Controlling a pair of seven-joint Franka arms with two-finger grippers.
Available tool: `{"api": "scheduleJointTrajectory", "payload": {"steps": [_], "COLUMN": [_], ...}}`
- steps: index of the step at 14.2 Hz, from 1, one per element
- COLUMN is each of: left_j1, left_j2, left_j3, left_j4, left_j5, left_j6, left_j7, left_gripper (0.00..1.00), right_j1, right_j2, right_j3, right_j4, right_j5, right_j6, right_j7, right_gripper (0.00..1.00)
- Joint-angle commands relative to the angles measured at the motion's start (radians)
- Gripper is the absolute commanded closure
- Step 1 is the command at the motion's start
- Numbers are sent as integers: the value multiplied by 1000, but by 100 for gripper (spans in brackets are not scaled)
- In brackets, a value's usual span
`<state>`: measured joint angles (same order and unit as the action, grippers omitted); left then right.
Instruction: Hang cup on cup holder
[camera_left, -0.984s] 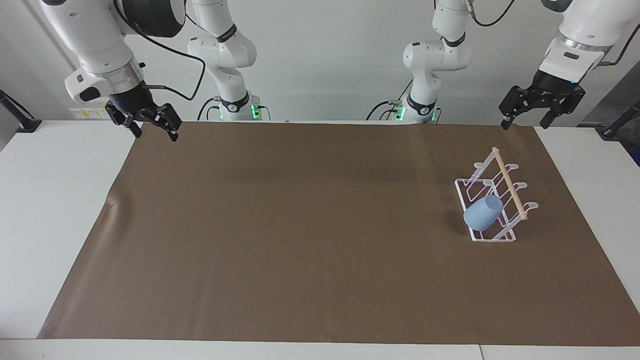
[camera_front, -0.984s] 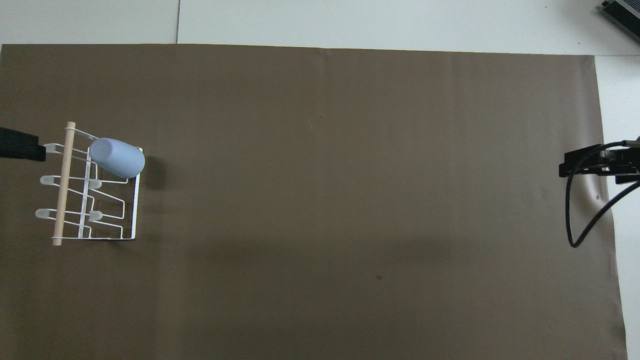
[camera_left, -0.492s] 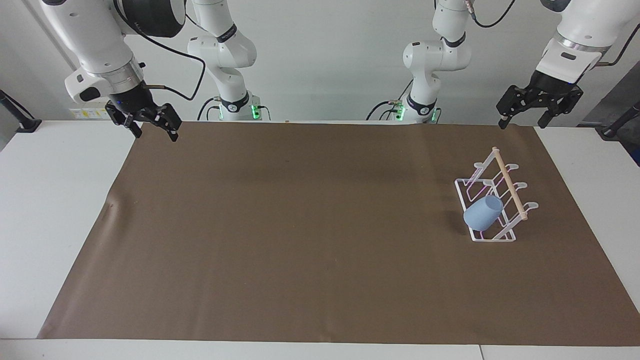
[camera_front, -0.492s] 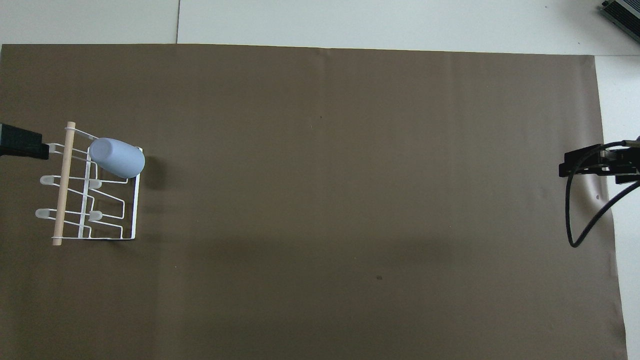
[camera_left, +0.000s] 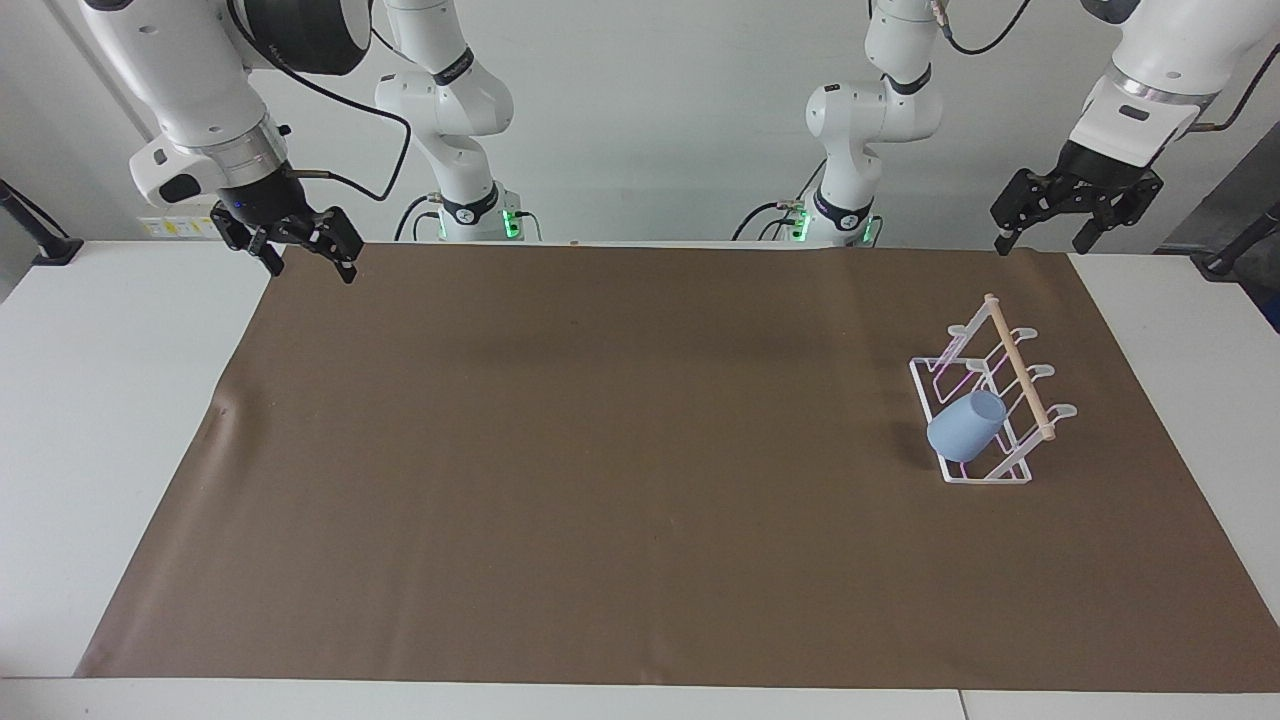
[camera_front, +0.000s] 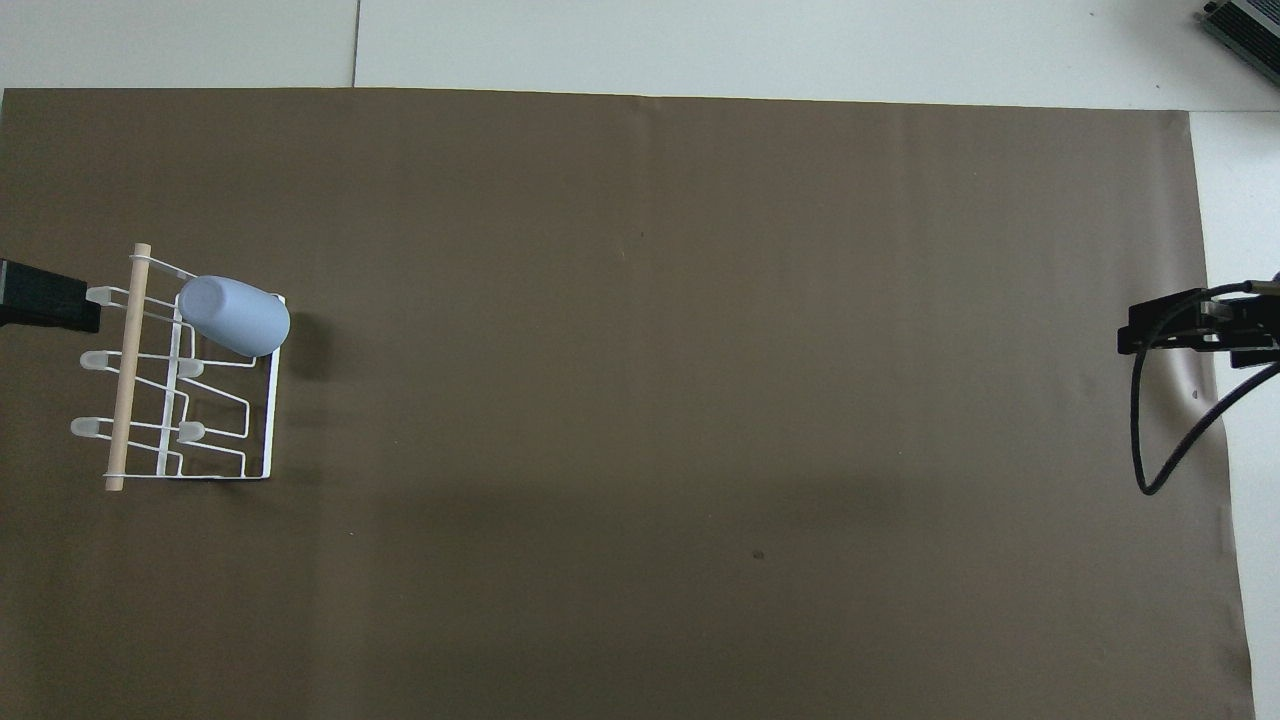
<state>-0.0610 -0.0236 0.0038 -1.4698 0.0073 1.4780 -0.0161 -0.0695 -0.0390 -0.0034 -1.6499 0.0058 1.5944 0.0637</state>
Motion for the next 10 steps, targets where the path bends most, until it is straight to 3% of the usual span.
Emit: {"api": "scheduleJointTrajectory", "payload": {"steps": [1,10], "left_j1": [-10,-5], "left_j2": [-24,-25], "left_j3": [7,8], "left_j4": [-23,-24], "left_j5": [-13,-17], "left_j6": [-1,-18], "left_j7": [18,99], "left_gripper": [0,0], "right_j1": [-3,-3], "right_j2": [-7,-7], "right_j3": [6,6], "right_j4": [-8,-8], "right_j5": [-9,-9], "right_j6": [-7,-7], "right_j7": [15,15], "right_gripper": [0,0]}}
